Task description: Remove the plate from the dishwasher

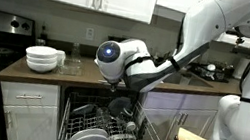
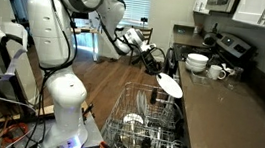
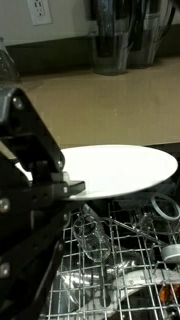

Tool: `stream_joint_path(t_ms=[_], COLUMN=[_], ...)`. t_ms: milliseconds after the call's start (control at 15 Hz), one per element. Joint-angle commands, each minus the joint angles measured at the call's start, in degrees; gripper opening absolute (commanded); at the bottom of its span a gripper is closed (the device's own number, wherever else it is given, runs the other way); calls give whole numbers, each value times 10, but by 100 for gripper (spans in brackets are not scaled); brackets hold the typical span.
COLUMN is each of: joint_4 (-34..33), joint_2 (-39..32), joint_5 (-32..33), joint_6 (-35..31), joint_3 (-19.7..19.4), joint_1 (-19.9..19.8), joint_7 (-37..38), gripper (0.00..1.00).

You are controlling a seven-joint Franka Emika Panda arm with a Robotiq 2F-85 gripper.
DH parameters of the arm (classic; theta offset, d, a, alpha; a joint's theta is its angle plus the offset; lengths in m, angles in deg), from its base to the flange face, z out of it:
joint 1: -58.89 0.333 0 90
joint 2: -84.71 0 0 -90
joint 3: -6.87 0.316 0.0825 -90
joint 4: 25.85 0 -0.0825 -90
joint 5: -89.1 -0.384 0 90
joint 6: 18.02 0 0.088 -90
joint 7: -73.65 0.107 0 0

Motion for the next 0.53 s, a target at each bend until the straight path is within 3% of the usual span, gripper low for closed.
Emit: stream_joint_path(t_ms=[0, 467], joint_4=[-21, -33], joint_2=[-11, -28], joint_5=[35, 58], joint_6=[20, 12], joint_3=[3, -13], joint_1=[-6, -12], joint_7=[16, 22], gripper=[5, 4])
